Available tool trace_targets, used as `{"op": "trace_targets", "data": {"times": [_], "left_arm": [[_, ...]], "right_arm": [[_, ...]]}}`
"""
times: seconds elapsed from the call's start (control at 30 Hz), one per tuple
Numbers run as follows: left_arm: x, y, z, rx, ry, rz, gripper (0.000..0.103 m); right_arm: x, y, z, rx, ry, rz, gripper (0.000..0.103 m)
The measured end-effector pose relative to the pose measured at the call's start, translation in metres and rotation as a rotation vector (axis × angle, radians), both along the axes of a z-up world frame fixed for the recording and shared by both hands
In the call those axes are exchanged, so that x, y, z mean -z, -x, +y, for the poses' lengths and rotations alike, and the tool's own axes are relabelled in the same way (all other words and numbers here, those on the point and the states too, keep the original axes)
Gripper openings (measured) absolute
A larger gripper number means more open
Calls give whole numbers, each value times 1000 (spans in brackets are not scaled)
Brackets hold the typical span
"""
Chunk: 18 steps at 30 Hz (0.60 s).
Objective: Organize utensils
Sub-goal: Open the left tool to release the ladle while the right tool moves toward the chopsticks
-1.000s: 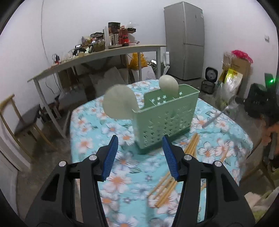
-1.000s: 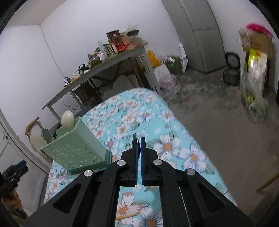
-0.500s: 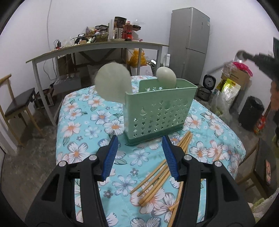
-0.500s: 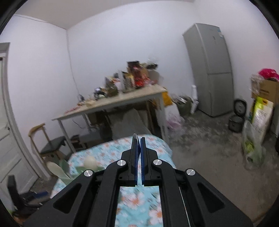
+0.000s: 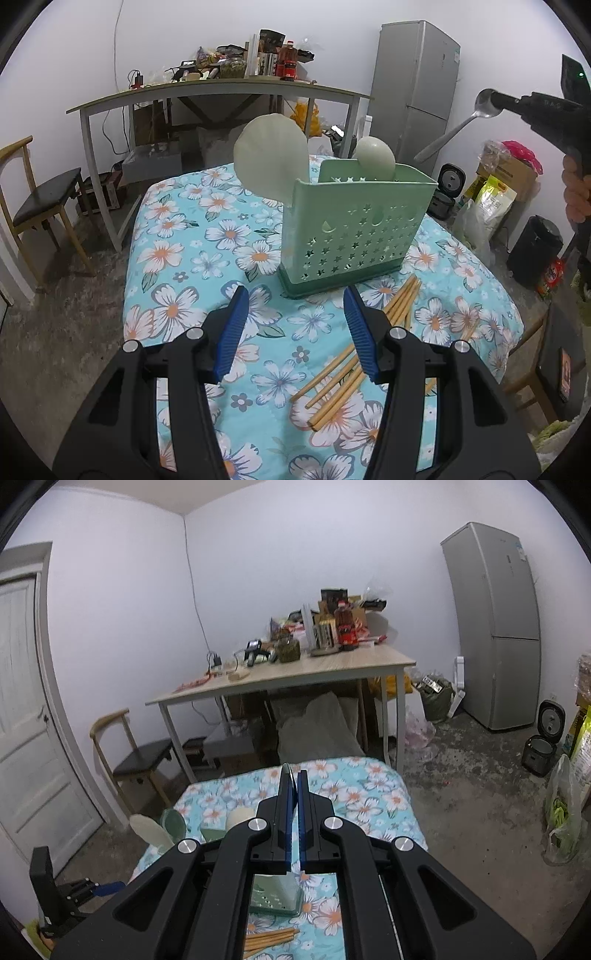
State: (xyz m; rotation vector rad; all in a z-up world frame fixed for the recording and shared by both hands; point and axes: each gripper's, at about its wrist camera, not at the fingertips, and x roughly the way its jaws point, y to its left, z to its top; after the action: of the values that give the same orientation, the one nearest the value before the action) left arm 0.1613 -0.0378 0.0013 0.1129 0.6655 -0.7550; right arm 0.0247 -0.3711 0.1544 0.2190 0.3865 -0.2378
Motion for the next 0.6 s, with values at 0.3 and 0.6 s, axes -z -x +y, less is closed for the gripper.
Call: {"op": "trace_targets", "data": {"times": [0.3,0.6], "left_arm": [[6,-3,3,-4,10,17,51],[7,-3,5,-4,10,24,51]], "right_arm": [[25,-37,7,-38,-11,106,3],[49,-59,13,-72,-51,165,3]]}}
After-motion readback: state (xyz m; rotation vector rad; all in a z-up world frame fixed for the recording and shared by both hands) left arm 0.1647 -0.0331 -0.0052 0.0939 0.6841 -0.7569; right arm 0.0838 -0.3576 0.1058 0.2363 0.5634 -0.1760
